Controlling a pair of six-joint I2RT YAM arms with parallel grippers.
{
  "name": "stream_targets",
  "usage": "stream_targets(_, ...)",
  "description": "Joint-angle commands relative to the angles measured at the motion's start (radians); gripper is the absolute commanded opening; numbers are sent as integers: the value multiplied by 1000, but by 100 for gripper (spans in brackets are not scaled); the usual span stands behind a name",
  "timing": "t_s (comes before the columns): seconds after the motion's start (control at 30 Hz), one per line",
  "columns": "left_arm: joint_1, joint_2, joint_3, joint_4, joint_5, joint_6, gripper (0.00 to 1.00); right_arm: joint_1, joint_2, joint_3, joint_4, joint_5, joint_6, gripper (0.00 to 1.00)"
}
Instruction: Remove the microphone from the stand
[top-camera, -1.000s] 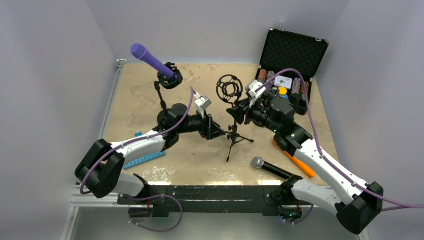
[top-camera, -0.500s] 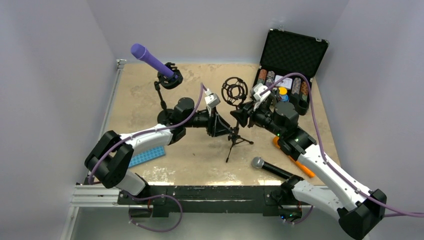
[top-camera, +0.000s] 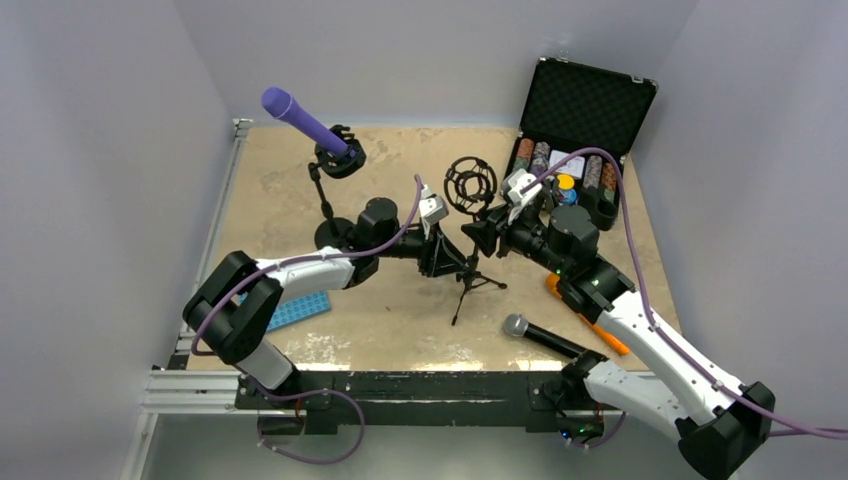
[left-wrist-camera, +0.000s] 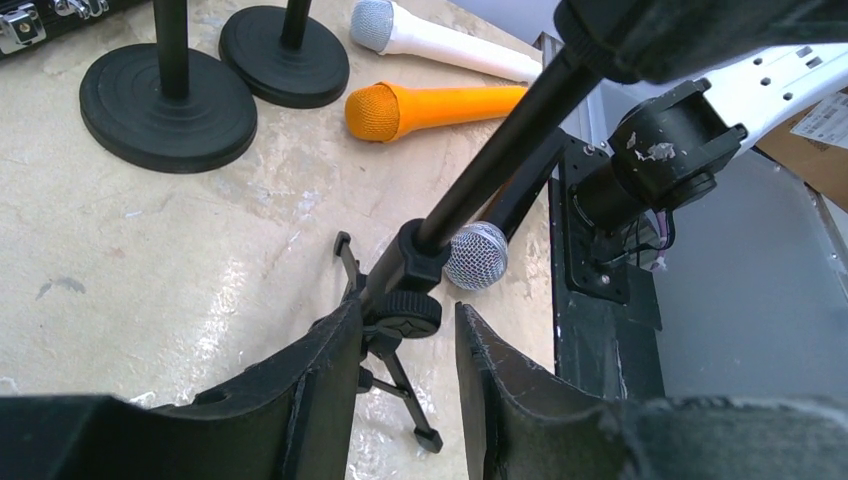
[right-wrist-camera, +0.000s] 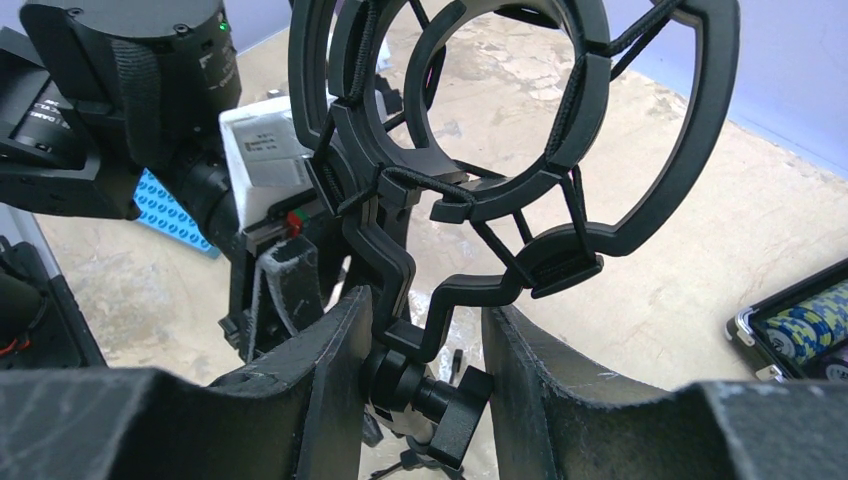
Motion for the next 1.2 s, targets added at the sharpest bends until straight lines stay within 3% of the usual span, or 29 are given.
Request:
stream_targets(0.0, -15, 20, 58, 96, -16, 28, 43, -5, 10, -27, -132, 23, -33, 0)
stream_targets(0.17, -15, 32, 68, 94, -5, 29, 32, -6, 14, -22, -141, 25, -32, 0)
stream_targets(0.33, -14, 14, 46, 80, 1, -33, 0, -8, 22, -19, -139, 23, -32, 0)
stream_targets(0.47, -11, -18, 19, 65, 32, -212, 0, -7, 16, -26, -140, 21, -74, 0)
stream_targets(0.67, -6, 70, 24, 179, 178, -785, 0, -7, 2, -47, -141, 3, -87, 0)
stream_targets(0.8, 15, 74, 75, 72, 225, -802, 0, -7, -7, -55, -141, -1, -89, 0)
stream_targets(0.93, 20, 202, 159, 160, 354, -970, 0, -8, -19, -66, -130, -6, -92, 0)
stream_targets(1.17, 25, 316, 263, 64, 449, -1103, 0, -7, -41, -99, -119, -6, -89, 0)
